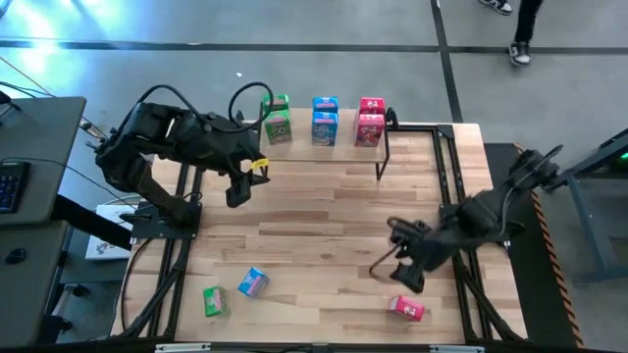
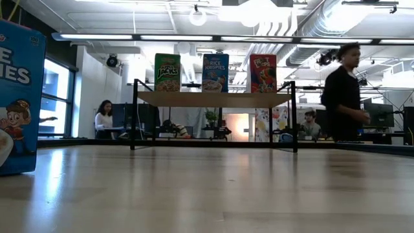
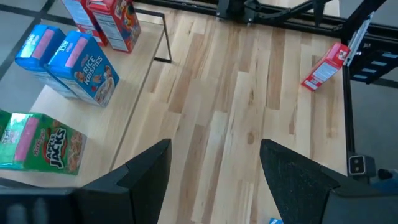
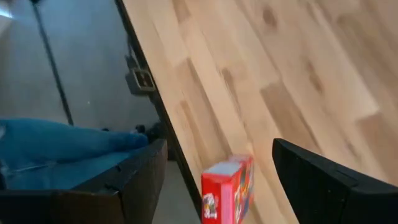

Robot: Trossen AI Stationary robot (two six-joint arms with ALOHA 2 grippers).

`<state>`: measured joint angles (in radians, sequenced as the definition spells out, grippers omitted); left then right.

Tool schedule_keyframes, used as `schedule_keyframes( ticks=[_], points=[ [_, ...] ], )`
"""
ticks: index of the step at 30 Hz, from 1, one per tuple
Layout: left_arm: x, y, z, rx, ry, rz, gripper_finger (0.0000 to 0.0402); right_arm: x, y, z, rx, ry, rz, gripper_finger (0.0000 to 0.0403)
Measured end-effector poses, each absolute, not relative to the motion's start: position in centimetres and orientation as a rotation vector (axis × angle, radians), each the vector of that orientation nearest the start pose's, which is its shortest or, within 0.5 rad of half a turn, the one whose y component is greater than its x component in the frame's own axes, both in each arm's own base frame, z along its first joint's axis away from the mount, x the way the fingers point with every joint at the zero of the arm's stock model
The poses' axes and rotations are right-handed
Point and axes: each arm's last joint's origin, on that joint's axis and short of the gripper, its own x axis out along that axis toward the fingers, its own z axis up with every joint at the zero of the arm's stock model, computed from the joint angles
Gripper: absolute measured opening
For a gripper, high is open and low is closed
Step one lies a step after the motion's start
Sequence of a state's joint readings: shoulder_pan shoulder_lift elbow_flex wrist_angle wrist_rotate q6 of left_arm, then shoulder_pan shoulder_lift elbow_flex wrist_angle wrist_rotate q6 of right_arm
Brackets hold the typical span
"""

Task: Stack cereal on shelf
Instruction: Put the red cereal box on the shelf

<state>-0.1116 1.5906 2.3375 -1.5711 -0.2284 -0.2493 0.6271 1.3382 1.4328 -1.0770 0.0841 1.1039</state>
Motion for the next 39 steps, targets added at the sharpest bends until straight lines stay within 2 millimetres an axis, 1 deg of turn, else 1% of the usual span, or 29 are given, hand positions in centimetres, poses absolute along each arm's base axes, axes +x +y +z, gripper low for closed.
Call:
schedule_keyframes(
  ticks=[4,9,14,18,22,27,39],
  points=[
    [22.9,-1.9,50.8,-0.077,0.794,0.203,0.0237,20.4,16.7,34.9,0.669,1.134,-0.115,0.0284],
    [22.9,-1.9,50.7,-0.071,0.795,0.2,0.0237,19.6,19.1,33.3,0.682,1.222,-0.195,0.0284],
    [22.9,-1.9,50.7,-0.071,0.795,0.2,0.0237,19.0,21.5,31.7,0.668,1.274,-0.228,0.0284],
    [22.9,-1.9,50.7,-0.071,0.795,0.2,0.0237,18.6,23.0,30.5,0.643,1.306,-0.25,0.0284],
    [22.9,-1.9,50.7,-0.071,0.795,0.2,0.0237,18.4,23.9,29.7,0.624,1.327,-0.265,0.0284],
    [22.9,-1.9,50.7,-0.071,0.795,0.2,0.0237,18.2,24.6,29.0,0.616,1.335,-0.288,0.0284],
    [22.9,-1.9,50.7,-0.072,0.795,0.2,0.0237,18.7,25.6,27.2,0.569,1.361,-0.33,0.0284]
  ],
)
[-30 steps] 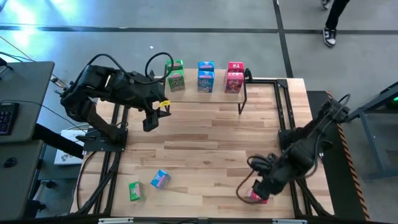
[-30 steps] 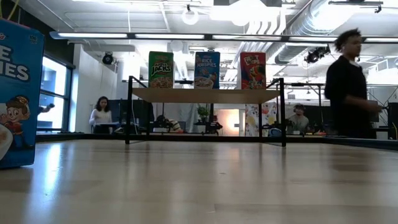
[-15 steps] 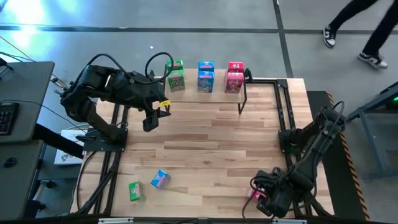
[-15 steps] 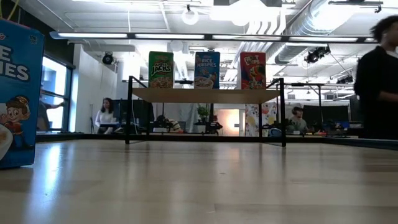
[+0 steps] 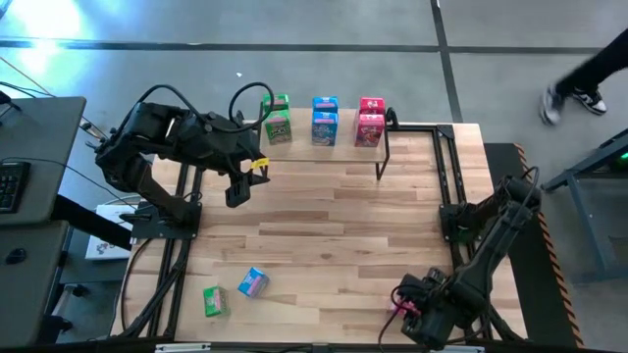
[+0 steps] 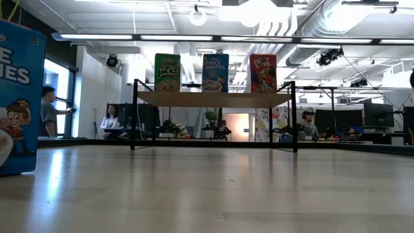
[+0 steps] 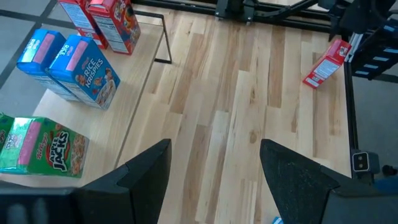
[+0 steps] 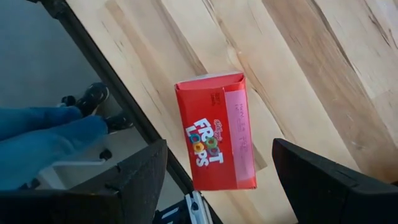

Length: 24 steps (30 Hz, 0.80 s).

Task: Stack cereal on shelf
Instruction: Put the red cereal box on the shelf

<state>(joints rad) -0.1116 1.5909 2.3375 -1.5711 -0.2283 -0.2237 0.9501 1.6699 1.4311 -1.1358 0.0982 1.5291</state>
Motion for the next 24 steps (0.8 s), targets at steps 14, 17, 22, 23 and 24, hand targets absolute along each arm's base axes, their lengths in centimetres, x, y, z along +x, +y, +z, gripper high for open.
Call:
schedule_keyframes(
  ticks=[14,17,22,23,24],
  points=[
    [22.9,-1.9,50.7,-0.072,0.795,0.2,0.0237,19.1,26.5,24.7,0.506,1.459,-0.395,0.0276],
    [22.9,-1.9,50.7,-0.071,0.795,0.2,0.0237,19.1,26.6,24.6,0.507,1.463,-0.402,0.0257],
    [22.9,-1.9,50.7,-0.063,0.796,0.196,0.0237,19.1,26.5,24.6,0.515,1.468,-0.413,0.0207],
    [22.9,-1.9,50.7,-0.063,0.796,0.196,0.0237,19.1,26.5,24.6,0.516,1.471,-0.413,0.0197],
    [22.9,-1.9,50.7,-0.063,0.796,0.196,0.0237,19.1,26.5,24.6,0.517,1.472,-0.414,0.0188]
  ],
)
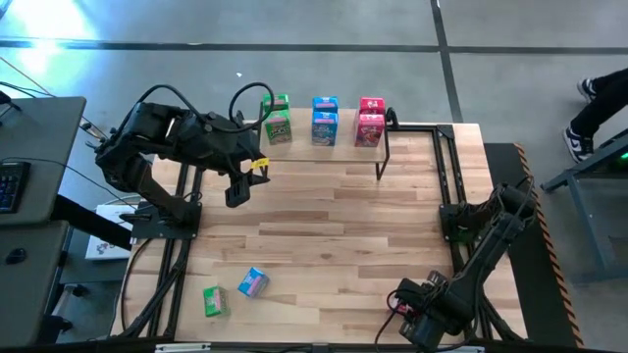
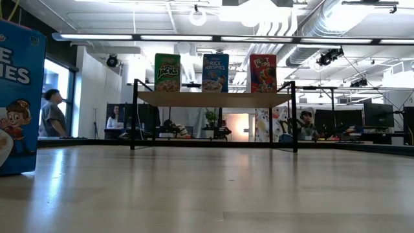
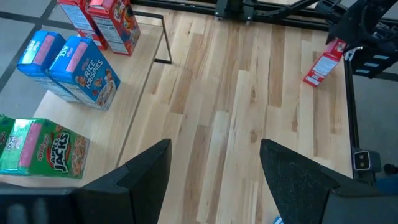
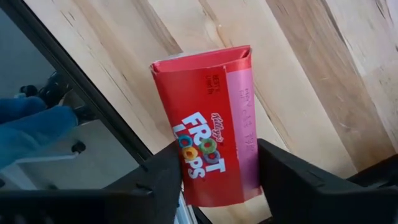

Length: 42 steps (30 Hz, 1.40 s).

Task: Stack cereal on shelf
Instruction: Put the red cereal box on the shelf

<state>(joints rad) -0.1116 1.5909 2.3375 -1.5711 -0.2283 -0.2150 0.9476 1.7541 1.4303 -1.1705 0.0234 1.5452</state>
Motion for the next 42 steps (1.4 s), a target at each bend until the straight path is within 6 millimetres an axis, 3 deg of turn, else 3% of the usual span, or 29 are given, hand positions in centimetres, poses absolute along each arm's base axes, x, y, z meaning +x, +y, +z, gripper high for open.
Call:
schedule_keyframes(
  ticks=[8,15,23,32,42],
  points=[
    [22.9,-1.8,50.8,-0.032,0.788,0.243,0.0237,19.8,26.2,24.6,0.547,1.462,-0.416,0.0133],
    [22.9,-0.5,50.8,-0.012,0.779,0.34,0.0237,21.3,25.5,24.9,0.6,1.434,-0.396,0.013],
    [22.8,1.9,50.8,0.024,0.798,0.412,0.0237,23.3,23.2,26.2,0.645,1.361,-0.384,0.0129],
    [22.4,4.8,50.8,0.006,0.812,0.518,0.0237,25.8,18.5,28.4,0.637,1.276,-0.331,0.0129],
    [21.7,7.3,50.8,-0.04,0.815,0.625,0.0237,27.7,11.1,31.2,0.532,1.172,-0.253,0.0129]
  ],
)
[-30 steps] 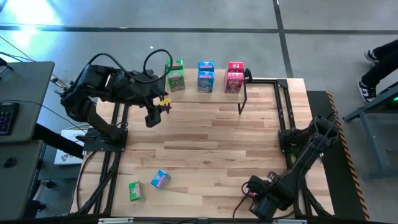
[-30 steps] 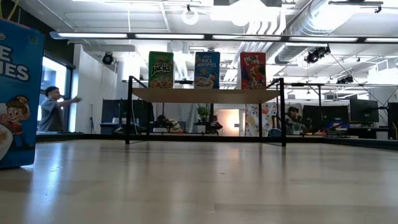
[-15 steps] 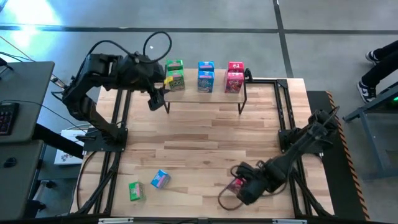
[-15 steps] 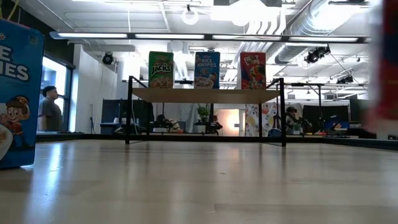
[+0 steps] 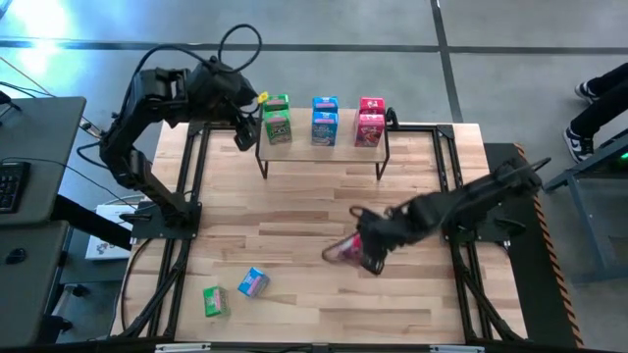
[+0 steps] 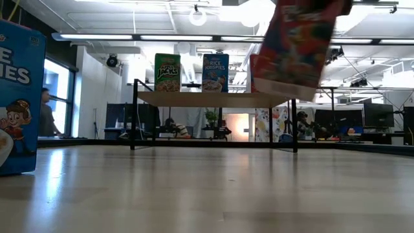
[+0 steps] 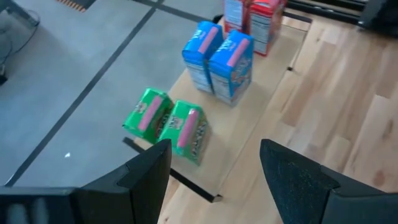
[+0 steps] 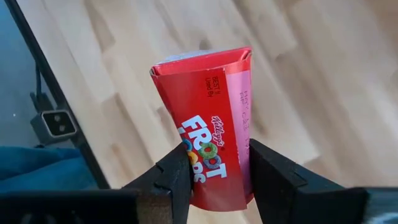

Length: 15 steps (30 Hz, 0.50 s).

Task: Stack cereal on shelf
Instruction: Put the red cereal box on the shelf

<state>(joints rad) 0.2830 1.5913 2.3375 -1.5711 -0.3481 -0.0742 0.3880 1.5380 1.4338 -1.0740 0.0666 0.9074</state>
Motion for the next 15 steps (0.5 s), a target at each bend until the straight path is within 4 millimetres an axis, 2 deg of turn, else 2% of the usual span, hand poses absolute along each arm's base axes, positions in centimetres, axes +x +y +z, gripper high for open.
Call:
schedule_keyframes(
  ticks=[7,15],
  points=[
    [21.5,8.0,50.8,-0.055,0.815,0.656,0.0237,27.5,5.3,33.3,0.444,1.106,-0.207,0.0129],
    [21.5,8.0,50.8,-0.055,0.815,0.656,0.0237,25.6,-0.6,34.8,0.336,1.096,-0.228,0.0129]
  ],
)
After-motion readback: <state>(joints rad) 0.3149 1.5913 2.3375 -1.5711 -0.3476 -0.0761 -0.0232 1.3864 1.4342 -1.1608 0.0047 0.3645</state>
